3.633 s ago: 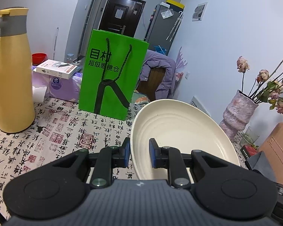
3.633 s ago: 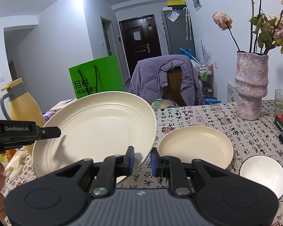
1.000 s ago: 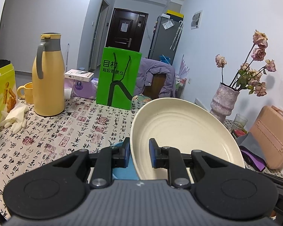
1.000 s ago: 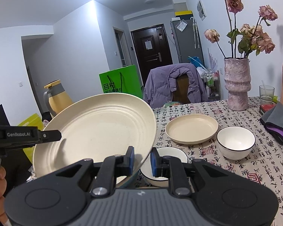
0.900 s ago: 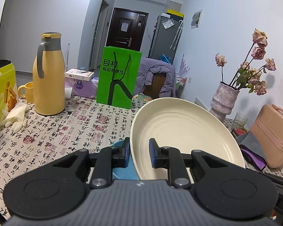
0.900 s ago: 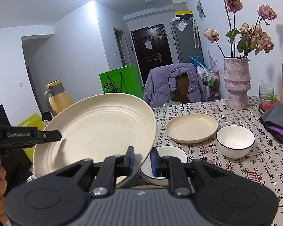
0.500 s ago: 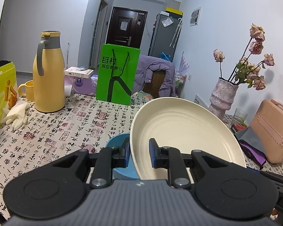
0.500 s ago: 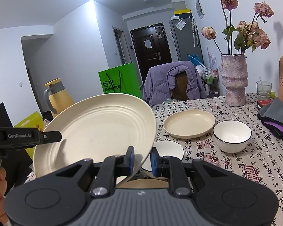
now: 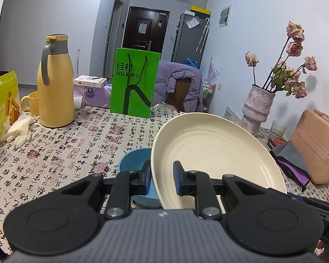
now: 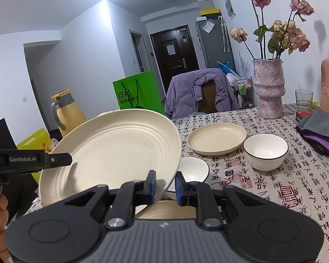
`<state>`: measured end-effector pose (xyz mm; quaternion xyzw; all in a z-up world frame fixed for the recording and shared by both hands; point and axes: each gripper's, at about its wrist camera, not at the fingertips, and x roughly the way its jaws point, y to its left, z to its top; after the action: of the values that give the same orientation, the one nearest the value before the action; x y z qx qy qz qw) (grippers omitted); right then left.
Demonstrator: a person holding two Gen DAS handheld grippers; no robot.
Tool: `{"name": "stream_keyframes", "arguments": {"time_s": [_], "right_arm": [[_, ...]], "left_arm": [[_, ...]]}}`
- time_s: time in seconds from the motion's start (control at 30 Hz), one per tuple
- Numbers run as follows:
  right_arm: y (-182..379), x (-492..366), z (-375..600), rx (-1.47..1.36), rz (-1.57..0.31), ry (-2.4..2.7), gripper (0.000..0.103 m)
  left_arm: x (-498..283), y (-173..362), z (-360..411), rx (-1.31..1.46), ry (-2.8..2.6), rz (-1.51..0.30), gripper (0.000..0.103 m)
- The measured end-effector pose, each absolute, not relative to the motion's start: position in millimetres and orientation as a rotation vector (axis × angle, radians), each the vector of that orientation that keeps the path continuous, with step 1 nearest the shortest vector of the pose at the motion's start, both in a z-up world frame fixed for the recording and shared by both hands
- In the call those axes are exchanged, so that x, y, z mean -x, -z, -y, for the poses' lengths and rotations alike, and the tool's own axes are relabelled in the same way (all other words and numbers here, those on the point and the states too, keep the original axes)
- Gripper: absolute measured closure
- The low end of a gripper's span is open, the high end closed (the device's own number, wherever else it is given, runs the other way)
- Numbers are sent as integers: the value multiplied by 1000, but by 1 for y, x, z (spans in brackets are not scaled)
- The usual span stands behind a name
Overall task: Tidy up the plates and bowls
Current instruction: 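Carry the held cream plate toward the blue bowl with both grippers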
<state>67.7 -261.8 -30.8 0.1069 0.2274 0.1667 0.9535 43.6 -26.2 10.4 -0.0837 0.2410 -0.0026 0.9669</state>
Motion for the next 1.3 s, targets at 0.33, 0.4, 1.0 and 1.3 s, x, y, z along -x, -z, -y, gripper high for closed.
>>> {"name": "stream_keyframes", "arguments": {"time_s": [0.33, 0.4, 1.0, 1.3], "right_arm": [[36, -64, 265, -222, -476, -338, 85], [37, -64, 265, -222, -480, -338, 85], [51, -67, 270, -229, -514, -334, 85], [61, -70, 271, -232, -539, -330, 85]], "left_arm": [[-40, -3, 33, 162, 3, -500, 83], [-40, -1, 33, 163, 3, -504, 83], [-42, 16, 36, 156, 2, -542, 83], [-45, 27, 38, 150, 6, -566, 83]]}}
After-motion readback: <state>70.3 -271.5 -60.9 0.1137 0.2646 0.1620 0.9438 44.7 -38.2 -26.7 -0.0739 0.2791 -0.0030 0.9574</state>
